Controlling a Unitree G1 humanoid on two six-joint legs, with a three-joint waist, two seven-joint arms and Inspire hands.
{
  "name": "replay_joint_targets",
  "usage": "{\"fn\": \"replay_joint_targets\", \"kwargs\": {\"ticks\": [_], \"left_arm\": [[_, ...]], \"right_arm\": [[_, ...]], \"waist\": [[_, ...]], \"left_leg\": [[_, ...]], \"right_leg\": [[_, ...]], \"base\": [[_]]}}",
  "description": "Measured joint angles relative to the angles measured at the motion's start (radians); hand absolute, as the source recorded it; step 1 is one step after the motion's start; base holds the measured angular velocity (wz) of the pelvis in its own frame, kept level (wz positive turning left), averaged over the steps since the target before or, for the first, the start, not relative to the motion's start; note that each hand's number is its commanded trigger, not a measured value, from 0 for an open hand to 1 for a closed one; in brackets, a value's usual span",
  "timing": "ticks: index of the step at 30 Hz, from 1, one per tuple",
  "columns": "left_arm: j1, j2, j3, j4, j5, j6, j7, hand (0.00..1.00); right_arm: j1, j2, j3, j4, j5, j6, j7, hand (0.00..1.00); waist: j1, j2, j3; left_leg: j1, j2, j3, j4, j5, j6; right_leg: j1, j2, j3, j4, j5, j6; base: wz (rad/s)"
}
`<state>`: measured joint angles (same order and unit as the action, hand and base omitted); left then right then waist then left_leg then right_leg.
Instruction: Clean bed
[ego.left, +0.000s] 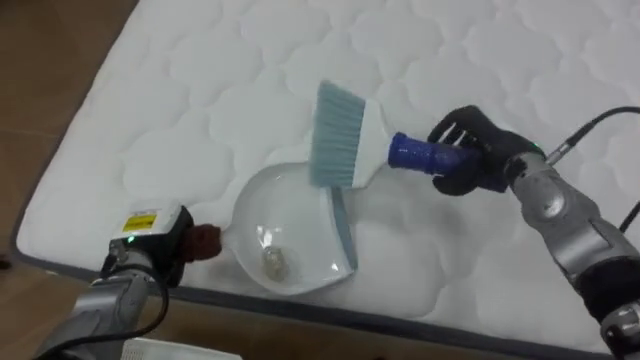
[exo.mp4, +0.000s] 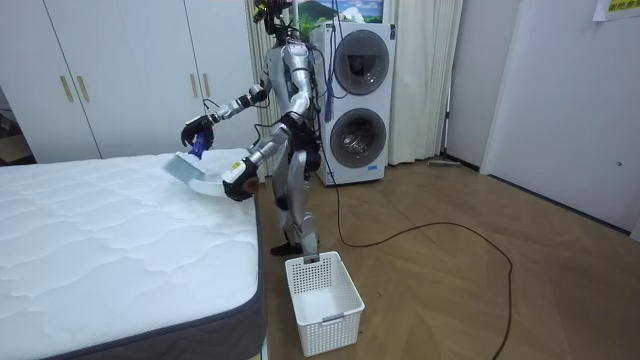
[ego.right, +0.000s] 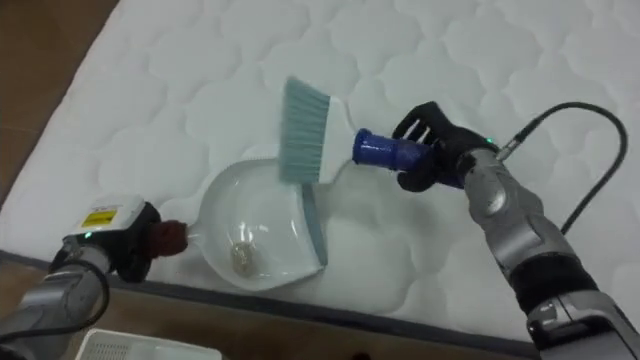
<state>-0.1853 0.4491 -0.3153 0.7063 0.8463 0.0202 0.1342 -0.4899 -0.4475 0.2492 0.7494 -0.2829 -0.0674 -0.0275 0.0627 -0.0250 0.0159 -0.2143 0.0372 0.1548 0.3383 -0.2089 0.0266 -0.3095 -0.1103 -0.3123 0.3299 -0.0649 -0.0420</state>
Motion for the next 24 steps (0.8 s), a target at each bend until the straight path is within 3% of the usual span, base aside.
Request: {"fn": "replay_joint_targets", "kwargs": {"ticks": [4,6,9,15,16,18,20,22,24], "left_arm": [[0.024,-0.001,0.004,-0.026,0.000,0.019,-0.005,1.00],[0.071,0.000,0.023,-0.058,0.009,0.026,-0.020,1.00],[0.106,0.001,0.043,-0.087,0.009,0.033,-0.036,1.00],[0.168,0.001,0.088,-0.134,-0.021,0.041,-0.101,1.00],[0.182,-0.001,0.088,-0.134,-0.026,0.045,-0.110,1.00],[0.196,-0.008,0.088,-0.135,-0.031,0.044,-0.128,1.00],[0.210,-0.010,0.090,-0.135,-0.028,0.045,-0.153,1.00],[0.222,-0.010,0.101,-0.137,-0.027,0.045,-0.172,1.00],[0.242,-0.009,0.120,-0.161,-0.026,0.047,-0.190,1.00]], "right_arm": [[0.000,-0.007,-0.010,-0.002,0.126,0.002,-0.050,0.00],[0.001,-0.009,-0.014,-0.003,0.166,0.003,-0.074,0.00],[0.001,-0.009,-0.022,-0.009,0.184,0.002,-0.105,0.00],[0.059,-0.009,-0.078,-0.024,0.268,0.003,-0.181,0.00],[0.087,-0.010,-0.091,-0.024,0.285,0.003,-0.190,0.00],[0.142,-0.011,-0.127,-0.024,0.303,0.004,-0.193,0.00],[0.201,-0.010,-0.152,-0.025,0.326,0.005,-0.194,0.00],[0.216,-0.010,-0.155,-0.031,0.330,0.005,-0.194,0.00],[0.219,-0.011,-0.161,-0.060,0.330,0.005,-0.194,0.00]], "waist": [[-0.007,0.000,-0.0058],[-0.002,0.000,-0.0176],[-0.004,0.000,-0.0191],[-0.035,-0.005,-0.0215],[-0.049,-0.006,-0.0219],[-0.067,-0.006,-0.0219],[-0.067,-0.006,-0.0214],[-0.064,0.000,-0.0207],[-0.066,0.007,-0.0205]], "left_leg": [[0.053,0.004,-0.019,-0.028,0.004,-0.007],[0.094,0.004,-0.019,-0.051,0.006,-0.011],[0.119,0.008,-0.020,-0.066,0.008,-0.013],[0.120,-0.004,-0.078,-0.052,0.007,-0.013],[0.119,-0.007,-0.073,-0.041,0.007,-0.013],[0.113,0.001,-0.012,-0.025,0.007,-0.012],[0.113,0.026,0.080,-0.015,0.006,-0.007],[0.109,0.039,0.104,-0.012,0.006,-0.007],[0.104,0.041,0.098,-0.012,0.008,-0.010]], "right_leg": [[0.068,0.020,-0.021,-0.046,0.002,0.002],[0.103,0.027,-0.023,-0.061,0.001,0.005],[0.123,0.027,-0.026,-0.062,-0.005,0.007],[0.171,0.003,-0.094,-0.046,-0.045,0.019],[0.184,-0.014,-0.114,-0.029,-0.064,0.024],[0.212,-0.032,-0.156,-0.011,-0.094,0.033],[0.242,-0.047,-0.205,0.000,-0.123,0.038],[0.262,-0.049,-0.244,-0.005,-0.132,0.039],[0.273,-0.050,-0.273,-0.008,-0.136,0.039]], "base": [[0.10],[0.00],[0.03],[0.43],[0.93],[1.00],[0.76],[0.60],[0.50]]}}
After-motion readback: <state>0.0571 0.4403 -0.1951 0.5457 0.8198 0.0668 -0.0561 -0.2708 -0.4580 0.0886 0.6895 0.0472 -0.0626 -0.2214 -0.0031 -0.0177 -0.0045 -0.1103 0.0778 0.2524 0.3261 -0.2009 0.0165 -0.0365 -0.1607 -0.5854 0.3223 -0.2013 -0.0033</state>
